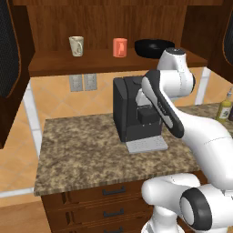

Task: Gather all objects into one cabinet and sort the glasses and bowls to opposite sides.

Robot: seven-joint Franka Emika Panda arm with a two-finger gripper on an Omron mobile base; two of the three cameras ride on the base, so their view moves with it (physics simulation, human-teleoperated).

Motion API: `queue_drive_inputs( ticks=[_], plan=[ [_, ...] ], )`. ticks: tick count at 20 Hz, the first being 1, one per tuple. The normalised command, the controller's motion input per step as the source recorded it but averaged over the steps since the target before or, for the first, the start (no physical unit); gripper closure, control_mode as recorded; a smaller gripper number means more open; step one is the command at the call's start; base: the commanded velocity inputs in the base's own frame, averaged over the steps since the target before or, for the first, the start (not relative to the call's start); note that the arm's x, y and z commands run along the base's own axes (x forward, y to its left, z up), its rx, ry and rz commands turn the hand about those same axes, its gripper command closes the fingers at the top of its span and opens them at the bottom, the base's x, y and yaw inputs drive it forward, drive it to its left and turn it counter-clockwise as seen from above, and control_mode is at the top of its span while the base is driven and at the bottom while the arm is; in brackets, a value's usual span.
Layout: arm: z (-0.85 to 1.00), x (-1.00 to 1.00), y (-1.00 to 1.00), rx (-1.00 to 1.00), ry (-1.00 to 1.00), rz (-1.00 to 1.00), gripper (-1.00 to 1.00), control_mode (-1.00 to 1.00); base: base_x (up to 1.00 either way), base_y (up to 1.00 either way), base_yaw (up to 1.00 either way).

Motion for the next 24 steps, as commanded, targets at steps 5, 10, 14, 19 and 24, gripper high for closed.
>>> queue_drive_inputs(
  ticks=[5, 10, 14, 19, 24],
  plan=[
    [-0.19, -0.33, -0.13, 0.02, -0.08, 0.00, -1.00, -1.00, 0.00, 0.00, 0.00],
    [-0.41, -1.00, -0.79, 0.11, -0.31, 0.00, -1.00, -1.00, 0.00, 0.00, 0.00],
    [0.16, -1.00, -0.41, 0.05, -0.06, 0.00, -1.00, -1.00, 0.00, 0.00, 0.00],
    [0.93, -0.93, -0.04, -0.02, 0.13, -0.10, -1.00, -1.00, 0.00, 0.00, 0.00],
    [0.64, -0.75, -0.05, -0.16, 0.19, -0.12, -1.00, -1.00, 0.00, 0.00, 0.00]
  ],
)
